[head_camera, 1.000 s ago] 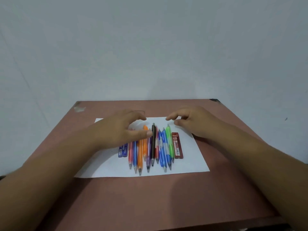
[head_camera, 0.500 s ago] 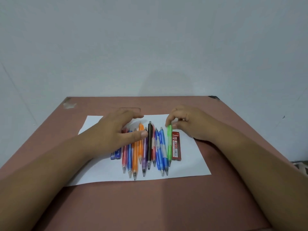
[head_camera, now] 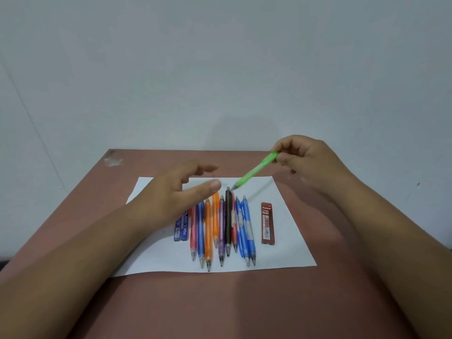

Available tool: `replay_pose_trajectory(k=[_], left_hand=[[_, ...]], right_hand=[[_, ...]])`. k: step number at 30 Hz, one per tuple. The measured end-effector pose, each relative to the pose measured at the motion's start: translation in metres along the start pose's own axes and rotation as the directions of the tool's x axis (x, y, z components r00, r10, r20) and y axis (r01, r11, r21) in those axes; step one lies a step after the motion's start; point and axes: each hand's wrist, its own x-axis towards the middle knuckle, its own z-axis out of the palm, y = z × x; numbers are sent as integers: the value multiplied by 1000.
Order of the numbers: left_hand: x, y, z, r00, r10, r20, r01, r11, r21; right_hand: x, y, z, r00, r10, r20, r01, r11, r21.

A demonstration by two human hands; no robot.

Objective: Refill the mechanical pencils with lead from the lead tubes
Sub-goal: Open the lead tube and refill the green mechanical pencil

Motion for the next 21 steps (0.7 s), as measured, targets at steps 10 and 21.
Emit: replay_pose_trajectory(k=[10, 21], left_hand=[[3, -11, -3, 985, 79, -152, -50, 982, 185], [14, -31, -10, 987, 50, -155, -15, 976, 216]], right_hand=[[3, -29, 65, 999, -22, -27, 18, 992, -121], [-15, -18, 68, 994, 109, 27, -111, 988, 105]])
